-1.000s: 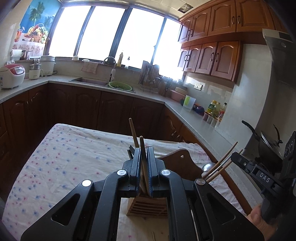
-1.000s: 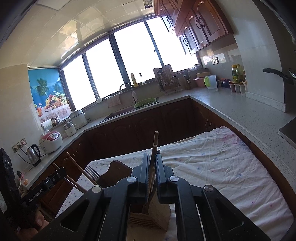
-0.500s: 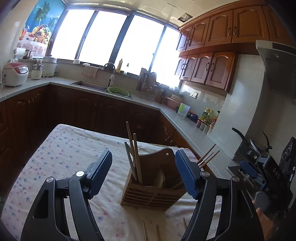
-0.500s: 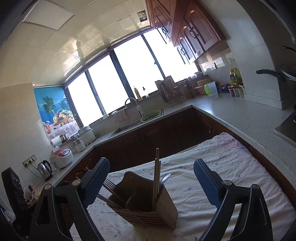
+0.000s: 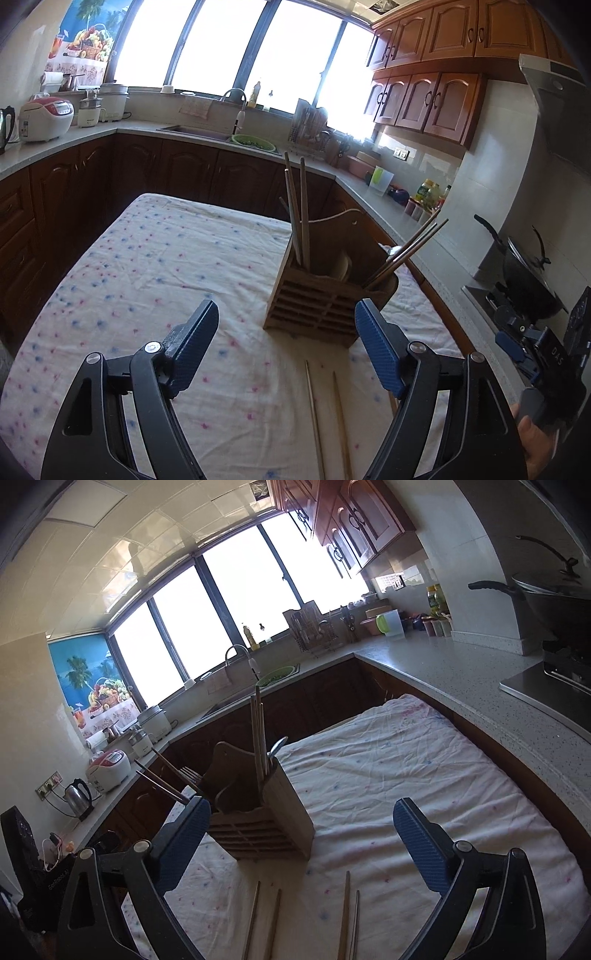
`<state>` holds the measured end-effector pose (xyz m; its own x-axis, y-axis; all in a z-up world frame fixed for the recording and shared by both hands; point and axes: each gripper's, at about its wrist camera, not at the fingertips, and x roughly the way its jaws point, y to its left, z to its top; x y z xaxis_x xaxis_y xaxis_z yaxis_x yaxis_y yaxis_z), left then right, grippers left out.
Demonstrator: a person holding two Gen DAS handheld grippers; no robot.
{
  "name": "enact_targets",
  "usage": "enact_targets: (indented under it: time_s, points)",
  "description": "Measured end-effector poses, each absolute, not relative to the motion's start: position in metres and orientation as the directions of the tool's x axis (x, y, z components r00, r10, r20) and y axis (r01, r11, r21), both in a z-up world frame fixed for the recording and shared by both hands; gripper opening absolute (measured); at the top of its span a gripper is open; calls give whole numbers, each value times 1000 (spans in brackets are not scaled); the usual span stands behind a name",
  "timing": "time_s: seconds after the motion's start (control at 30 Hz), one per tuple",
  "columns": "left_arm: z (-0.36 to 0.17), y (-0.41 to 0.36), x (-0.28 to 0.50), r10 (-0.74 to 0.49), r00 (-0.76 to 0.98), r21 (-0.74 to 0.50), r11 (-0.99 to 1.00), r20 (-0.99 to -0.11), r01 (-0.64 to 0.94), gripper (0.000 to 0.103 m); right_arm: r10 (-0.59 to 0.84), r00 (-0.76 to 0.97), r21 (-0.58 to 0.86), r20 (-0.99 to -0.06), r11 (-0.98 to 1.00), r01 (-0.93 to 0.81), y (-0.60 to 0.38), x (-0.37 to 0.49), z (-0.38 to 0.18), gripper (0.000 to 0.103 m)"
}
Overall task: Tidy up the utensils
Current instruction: 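Move both open tools back toward the last bamboo chopsticks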
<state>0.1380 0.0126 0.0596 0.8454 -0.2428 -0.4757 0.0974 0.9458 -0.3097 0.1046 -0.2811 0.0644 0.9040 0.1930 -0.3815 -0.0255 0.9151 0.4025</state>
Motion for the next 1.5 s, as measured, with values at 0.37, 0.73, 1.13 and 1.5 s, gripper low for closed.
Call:
enact_targets:
  time_s: [0.37, 0.73, 1.13, 1.5]
  points:
    - [14, -3, 120, -249, 767, -276, 956, -591, 98, 78, 169, 847, 365, -504, 930, 31, -287, 76, 13, 100]
    - [6, -26, 123, -265, 720, -236, 961, -642, 143, 78, 171, 828, 334, -534, 942, 21, -286, 74, 3, 100]
    - [-12, -56, 143, -316, 629, -249, 949, -710, 196, 55, 228, 762, 315, -606, 949, -34, -278, 107, -17, 65]
    - [-43, -104, 179, -320, 496, -220, 943, -807, 251, 34, 257, 676, 294, -691, 954, -62, -271, 153, -43, 45]
